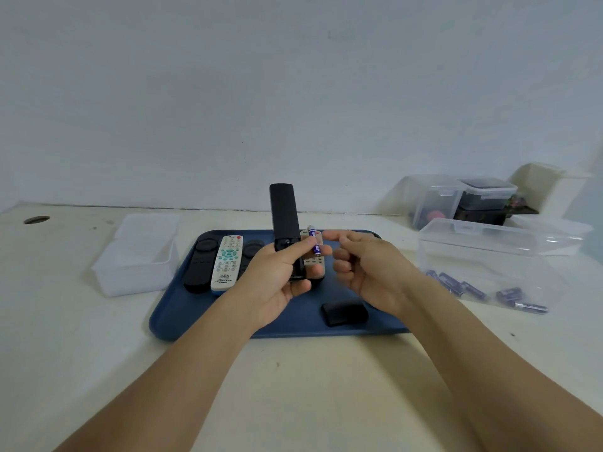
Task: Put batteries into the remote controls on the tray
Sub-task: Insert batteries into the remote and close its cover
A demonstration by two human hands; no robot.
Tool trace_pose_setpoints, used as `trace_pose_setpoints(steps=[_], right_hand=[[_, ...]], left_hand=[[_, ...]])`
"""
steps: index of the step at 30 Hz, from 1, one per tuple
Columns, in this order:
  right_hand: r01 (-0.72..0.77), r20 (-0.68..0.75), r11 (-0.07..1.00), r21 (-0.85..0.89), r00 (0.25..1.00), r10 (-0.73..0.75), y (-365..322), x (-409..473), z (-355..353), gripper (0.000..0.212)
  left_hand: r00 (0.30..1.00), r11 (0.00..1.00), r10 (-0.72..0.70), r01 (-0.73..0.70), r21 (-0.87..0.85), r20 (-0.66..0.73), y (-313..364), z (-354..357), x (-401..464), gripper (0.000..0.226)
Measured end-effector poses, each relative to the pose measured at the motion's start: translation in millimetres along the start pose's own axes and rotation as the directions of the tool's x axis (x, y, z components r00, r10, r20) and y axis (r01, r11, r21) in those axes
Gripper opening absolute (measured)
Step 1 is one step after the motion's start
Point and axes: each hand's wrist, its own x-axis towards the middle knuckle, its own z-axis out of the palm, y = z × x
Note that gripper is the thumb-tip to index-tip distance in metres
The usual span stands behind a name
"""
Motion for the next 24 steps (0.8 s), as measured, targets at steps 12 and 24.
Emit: trace_pose_setpoints(steps=[12,24], right_hand=[[0.426,0.064,0.471,-0.773,0.79,-0.609,7.5,-5.1,6.2,0.014],[0.407,0.088,0.635,-0.657,0.877,-0.472,8.1,-9.6,10.1,0.011]], left_hand=[[0.997,0.984,-0.071,0.068,-0.164,-0.01,-6.5,2.3,0.7,0.014],[0.999,0.983,-0.033,0.029,-0.183,-0.015,-9.6,3.9,0.1,0.011]])
